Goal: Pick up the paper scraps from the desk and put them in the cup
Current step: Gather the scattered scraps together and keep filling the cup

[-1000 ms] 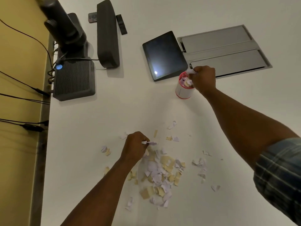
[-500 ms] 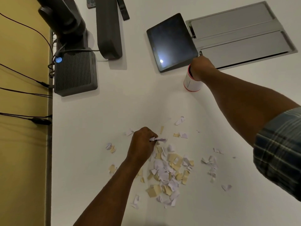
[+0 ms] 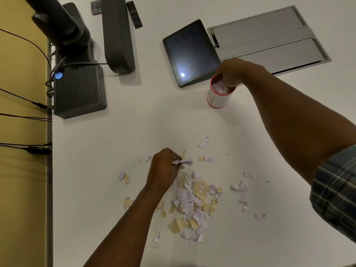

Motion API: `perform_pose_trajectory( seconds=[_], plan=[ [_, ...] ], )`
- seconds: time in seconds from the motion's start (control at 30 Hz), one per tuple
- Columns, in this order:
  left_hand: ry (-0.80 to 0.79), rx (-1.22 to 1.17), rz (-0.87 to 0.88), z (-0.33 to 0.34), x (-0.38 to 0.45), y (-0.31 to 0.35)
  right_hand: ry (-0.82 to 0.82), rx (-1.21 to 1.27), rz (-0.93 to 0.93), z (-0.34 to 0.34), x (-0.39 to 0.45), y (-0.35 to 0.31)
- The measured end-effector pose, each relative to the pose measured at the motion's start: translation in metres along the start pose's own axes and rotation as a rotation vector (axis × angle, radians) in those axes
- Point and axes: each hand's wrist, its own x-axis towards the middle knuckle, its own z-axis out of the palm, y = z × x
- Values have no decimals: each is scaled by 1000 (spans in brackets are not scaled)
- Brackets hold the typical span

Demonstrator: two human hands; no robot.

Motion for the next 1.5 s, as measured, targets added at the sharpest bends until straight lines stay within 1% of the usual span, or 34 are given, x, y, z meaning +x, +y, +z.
perform_pose_trajectory(
  seconds=[0.17, 0.3, 0.43, 0.57, 0.7, 0.83, 0.93, 1.03, 1.1, 1.17, 1.23, 1.3, 1.37, 1.43, 1.5],
  plan=[
    [2, 8, 22, -2, 1, 4, 8, 12, -75, -7, -11, 6],
    [11, 6, 1, -2, 0, 4, 23, -51, -107, 1, -17, -2],
    [2, 6, -13, -2, 1, 6, 49, -150, -3, 17, -10, -16],
    [-5, -7, -20, -5, 2, 8, 19, -69, 118, 28, 4, -22],
    [-26, 7, -23, -8, 5, 7, 27, -44, 147, 30, 8, -20],
    [15, -7, -30, -10, 10, 7, 54, -49, 121, 22, 3, -16],
    [17, -13, -25, -12, 16, 9, 122, -9, 79, 9, -6, -12],
    [30, -37, -21, -14, 24, 16, 230, 51, 23, -5, -22, -4],
    [31, -44, 5, -15, 30, 24, 329, 168, 20, -7, -35, 2],
    [40, -49, 32, -17, 37, 32, 463, 324, 35, -3, -52, 7],
    [52, -66, 42, -18, 47, 43, 583, 492, 70, 11, -71, 10],
    [58, -74, 51, -17, 60, 55, 660, 559, 135, 36, -88, 14],
    [61, -85, 67, -15, 77, 70, 641, 536, 205, 70, -104, 19],
    [59, -79, 68, -14, 98, 86, 503, 507, 256, 107, -119, 25],
    [72, -26, 121, -11, 121, 104, 350, 502, 304, 139, -133, 31]
  ],
)
